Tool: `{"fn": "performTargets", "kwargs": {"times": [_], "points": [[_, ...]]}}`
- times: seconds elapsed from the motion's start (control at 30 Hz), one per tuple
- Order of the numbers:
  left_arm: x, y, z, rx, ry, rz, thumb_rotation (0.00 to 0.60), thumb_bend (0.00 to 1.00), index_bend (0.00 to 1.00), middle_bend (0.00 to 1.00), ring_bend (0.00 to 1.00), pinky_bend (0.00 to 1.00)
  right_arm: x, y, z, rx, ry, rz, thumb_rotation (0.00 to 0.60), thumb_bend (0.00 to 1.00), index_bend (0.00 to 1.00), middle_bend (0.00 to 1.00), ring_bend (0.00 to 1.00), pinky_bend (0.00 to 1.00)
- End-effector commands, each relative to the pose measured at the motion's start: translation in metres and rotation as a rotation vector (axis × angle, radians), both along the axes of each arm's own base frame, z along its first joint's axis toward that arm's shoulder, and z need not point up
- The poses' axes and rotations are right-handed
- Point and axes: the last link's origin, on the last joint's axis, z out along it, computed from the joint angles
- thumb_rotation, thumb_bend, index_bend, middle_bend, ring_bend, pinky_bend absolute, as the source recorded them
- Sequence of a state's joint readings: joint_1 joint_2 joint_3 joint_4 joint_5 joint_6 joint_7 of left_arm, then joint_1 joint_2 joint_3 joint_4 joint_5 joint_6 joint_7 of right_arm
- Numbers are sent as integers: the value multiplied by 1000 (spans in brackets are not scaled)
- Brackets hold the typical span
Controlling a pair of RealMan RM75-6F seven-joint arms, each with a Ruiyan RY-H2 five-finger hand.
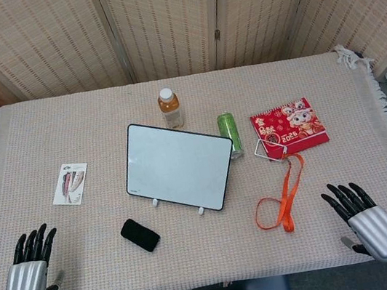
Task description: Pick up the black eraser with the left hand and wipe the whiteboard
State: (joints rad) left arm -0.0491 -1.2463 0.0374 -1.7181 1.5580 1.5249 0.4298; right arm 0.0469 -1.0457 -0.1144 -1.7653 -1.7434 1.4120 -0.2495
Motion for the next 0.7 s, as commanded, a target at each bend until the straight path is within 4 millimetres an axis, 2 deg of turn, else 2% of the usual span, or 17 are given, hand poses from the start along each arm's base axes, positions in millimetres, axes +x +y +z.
{"fn": "performTargets", "kwargs": {"times": [0.03, 0.17, 0.23, 0.27, 0.3, 0.33, 0.37, 0.47, 0.57, 0.7], "points": [[1, -1, -1, -14, -1, -1, 600, 297, 0, 0, 0, 0, 0, 0, 0, 2, -1, 1, 600, 256, 0, 0, 0, 0], [7, 2, -9, -77, 27, -47, 600, 297, 2, 54, 1, 19, 0, 0, -1, -2, 3, -1, 600, 256, 0, 0, 0, 0], [14, 7, -18, -144, 58, -96, 600, 297, 22, 178, 71, 153, 0, 0, -2, -3, 7, -2, 600, 257, 0, 0, 0, 0], [17, 10, -21, -184, 69, -113, 600, 298, 45, 293, 165, 288, 0, 0, -3, -2, 10, -2, 600, 257, 0, 0, 0, 0], [21, 13, -26, -226, 83, -125, 600, 299, 62, 379, 249, 383, 0, 0, -4, -1, 12, -2, 600, 257, 0, 0, 0, 0], [24, 17, -29, -265, 101, -132, 600, 305, 94, 541, 413, 550, 0, 0, -5, 2, 15, -2, 600, 257, 0, 0, 0, 0], [29, 23, -34, -309, 132, -138, 600, 311, 116, 671, 545, 672, 0, 0, -6, 2, 18, -2, 600, 257, 0, 0, 0, 0], [48, 41, -47, -366, 182, -179, 600, 318, 161, 916, 782, 872, 0, -2, -6, -1, 21, -4, 600, 256, 0, 0, 0, 0], [61, 55, -57, -408, 190, -198, 600, 328, 218, 997, 874, 952, -1, -5, -6, 0, 20, -16, 600, 256, 0, 0, 0, 0], [77, 73, -70, -434, 216, -222, 600, 329, 232, 1000, 895, 970, -3, -10, -5, 3, 19, -29, 600, 256, 0, 0, 0, 0]]}}
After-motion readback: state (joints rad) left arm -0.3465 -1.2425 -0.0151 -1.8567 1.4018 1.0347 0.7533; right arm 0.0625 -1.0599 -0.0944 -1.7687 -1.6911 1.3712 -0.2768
